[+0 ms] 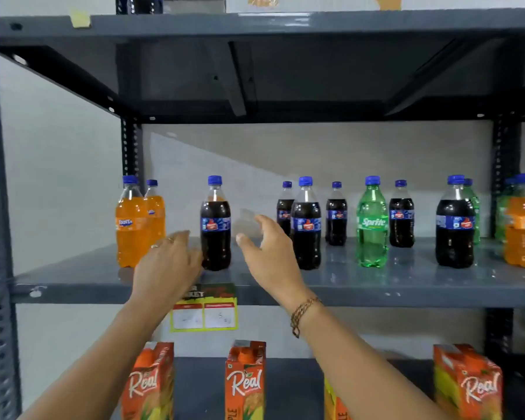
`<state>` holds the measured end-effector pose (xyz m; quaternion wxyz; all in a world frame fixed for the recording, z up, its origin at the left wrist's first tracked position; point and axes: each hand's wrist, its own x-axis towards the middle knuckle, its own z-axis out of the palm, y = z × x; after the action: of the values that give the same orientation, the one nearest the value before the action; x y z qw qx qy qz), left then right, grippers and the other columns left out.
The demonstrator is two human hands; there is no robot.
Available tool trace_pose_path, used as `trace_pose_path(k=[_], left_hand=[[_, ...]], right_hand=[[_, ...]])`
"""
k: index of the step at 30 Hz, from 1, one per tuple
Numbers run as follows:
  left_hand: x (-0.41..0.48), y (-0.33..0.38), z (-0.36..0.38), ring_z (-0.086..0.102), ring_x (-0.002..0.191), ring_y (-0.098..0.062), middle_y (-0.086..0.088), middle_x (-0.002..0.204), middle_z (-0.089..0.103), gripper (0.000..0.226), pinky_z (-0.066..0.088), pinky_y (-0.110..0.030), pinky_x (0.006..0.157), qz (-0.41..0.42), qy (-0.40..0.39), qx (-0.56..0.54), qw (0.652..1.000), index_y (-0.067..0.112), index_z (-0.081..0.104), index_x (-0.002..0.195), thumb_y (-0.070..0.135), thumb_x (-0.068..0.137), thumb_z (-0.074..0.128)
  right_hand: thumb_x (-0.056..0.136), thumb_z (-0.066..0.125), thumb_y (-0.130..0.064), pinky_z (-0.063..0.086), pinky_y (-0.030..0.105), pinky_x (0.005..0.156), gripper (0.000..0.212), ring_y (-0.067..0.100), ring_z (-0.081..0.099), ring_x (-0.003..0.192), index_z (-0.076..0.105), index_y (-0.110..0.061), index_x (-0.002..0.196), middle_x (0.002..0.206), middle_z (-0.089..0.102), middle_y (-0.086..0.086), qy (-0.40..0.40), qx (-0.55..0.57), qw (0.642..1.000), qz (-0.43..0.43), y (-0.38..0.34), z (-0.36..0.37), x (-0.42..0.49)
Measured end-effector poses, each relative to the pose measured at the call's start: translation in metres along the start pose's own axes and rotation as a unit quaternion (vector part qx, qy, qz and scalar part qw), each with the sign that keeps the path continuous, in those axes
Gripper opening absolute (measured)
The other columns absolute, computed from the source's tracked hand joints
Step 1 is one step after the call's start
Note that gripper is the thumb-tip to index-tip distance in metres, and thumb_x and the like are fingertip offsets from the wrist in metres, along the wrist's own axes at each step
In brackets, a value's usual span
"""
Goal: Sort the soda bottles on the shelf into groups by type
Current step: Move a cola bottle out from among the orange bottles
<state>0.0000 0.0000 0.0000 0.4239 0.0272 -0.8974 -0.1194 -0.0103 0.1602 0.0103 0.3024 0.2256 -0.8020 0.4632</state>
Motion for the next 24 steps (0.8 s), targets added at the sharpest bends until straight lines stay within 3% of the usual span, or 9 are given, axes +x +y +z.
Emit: trace_pose_path(k=[1, 3, 5, 11, 15, 19, 22, 24], left_hand=[[0.0, -0.004, 0.002, 0.059, 0.107, -0.029, -0.015, 0.126, 0.058, 0.038, 0.049, -0.039, 0.078, 0.011, -0.031, 0.02, 0.999, 0.009, 0.05, 0.126, 0.027, 0.096, 0.037], [0.0, -0.016, 0.009, 0.062, 0.095, -0.027, -0.013, 0.109, 0.064, 0.031, 0.051, -0.039, 0.076, 0.04, -0.064, 0.006, 0.997, 0.011, 0.058, 0.103, 0.027, 0.097, 0.032], [-0.001, -0.022, 0.013, 0.061, 0.087, -0.025, -0.009, 0.097, 0.065, 0.031, 0.05, -0.037, 0.071, 0.073, -0.108, 0.029, 0.991, 0.014, 0.054, 0.087, 0.026, 0.097, 0.027], [0.001, -0.036, 0.031, 0.055, 0.072, -0.018, -0.001, 0.092, 0.067, 0.032, 0.035, -0.027, 0.053, 0.125, -0.097, 0.097, 0.983, 0.018, 0.048, 0.082, 0.033, 0.096, 0.023], [0.004, -0.036, 0.034, 0.052, 0.07, -0.017, 0.0, 0.092, 0.067, 0.031, 0.033, -0.026, 0.053, 0.134, -0.083, 0.1, 0.982, 0.018, 0.046, 0.081, 0.034, 0.096, 0.023], [0.003, -0.039, 0.033, 0.048, 0.07, -0.015, 0.0, 0.09, 0.064, 0.034, 0.031, -0.024, 0.053, 0.169, -0.078, 0.124, 0.975, 0.015, 0.052, 0.096, 0.034, 0.097, 0.024], [0.003, -0.036, 0.035, 0.04, 0.055, -0.009, 0.008, 0.066, 0.048, 0.038, 0.02, -0.023, 0.047, 0.115, -0.066, 0.092, 0.987, 0.016, 0.055, 0.087, 0.036, 0.096, 0.025], [0.002, -0.032, 0.036, 0.041, 0.053, -0.009, 0.007, 0.059, 0.045, 0.039, 0.021, -0.023, 0.046, 0.074, -0.032, 0.074, 0.994, 0.016, 0.052, 0.074, 0.035, 0.096, 0.026]], right_hand=[[0.093, 0.053, -0.032, 0.033, 0.027, 0.106, 0.056, 0.018, 0.038, 0.135, 0.035, -0.011, 0.142, 0.147, 0.041, 0.003, -0.028, 0.036, 0.998, 0.045, -0.003, 0.007, 0.007], [0.09, 0.059, -0.03, 0.043, 0.022, 0.085, 0.051, 0.018, 0.052, 0.113, 0.042, -0.01, 0.134, 0.129, 0.053, 0.004, -0.067, 0.074, 0.991, 0.094, -0.008, 0.023, 0.018], [0.085, 0.065, -0.029, 0.044, 0.02, 0.075, 0.049, 0.013, 0.053, 0.095, 0.045, -0.012, 0.127, 0.119, 0.058, 0.002, -0.069, 0.101, 0.986, 0.112, -0.01, 0.04, 0.026], [0.076, 0.073, -0.028, 0.05, 0.033, 0.084, 0.06, 0.024, 0.059, 0.107, 0.041, -0.013, 0.124, 0.121, 0.059, 0.008, -0.032, 0.047, 0.989, 0.135, 0.0, 0.068, 0.036], [0.077, 0.074, -0.026, 0.049, 0.032, 0.08, 0.057, 0.026, 0.06, 0.108, 0.045, -0.009, 0.122, 0.121, 0.06, 0.009, -0.026, 0.039, 0.989, 0.14, 0.001, 0.064, 0.036], [0.078, 0.073, -0.025, 0.053, 0.034, 0.083, 0.047, 0.024, 0.062, 0.105, 0.052, -0.01, 0.117, 0.116, 0.064, 0.008, -0.007, 0.053, 0.989, 0.138, 0.006, 0.064, 0.033], [0.081, 0.07, -0.022, 0.052, 0.03, 0.08, 0.041, 0.024, 0.062, 0.106, 0.055, -0.01, 0.116, 0.114, 0.065, 0.008, 0.017, 0.09, 0.987, 0.132, 0.007, 0.058, 0.029], [0.084, 0.067, -0.019, 0.047, 0.019, 0.07, 0.035, 0.021, 0.061, 0.104, 0.056, -0.009, 0.116, 0.114, 0.065, 0.007, 0.033, 0.117, 0.986, 0.116, 0.006, 0.053, 0.026]])
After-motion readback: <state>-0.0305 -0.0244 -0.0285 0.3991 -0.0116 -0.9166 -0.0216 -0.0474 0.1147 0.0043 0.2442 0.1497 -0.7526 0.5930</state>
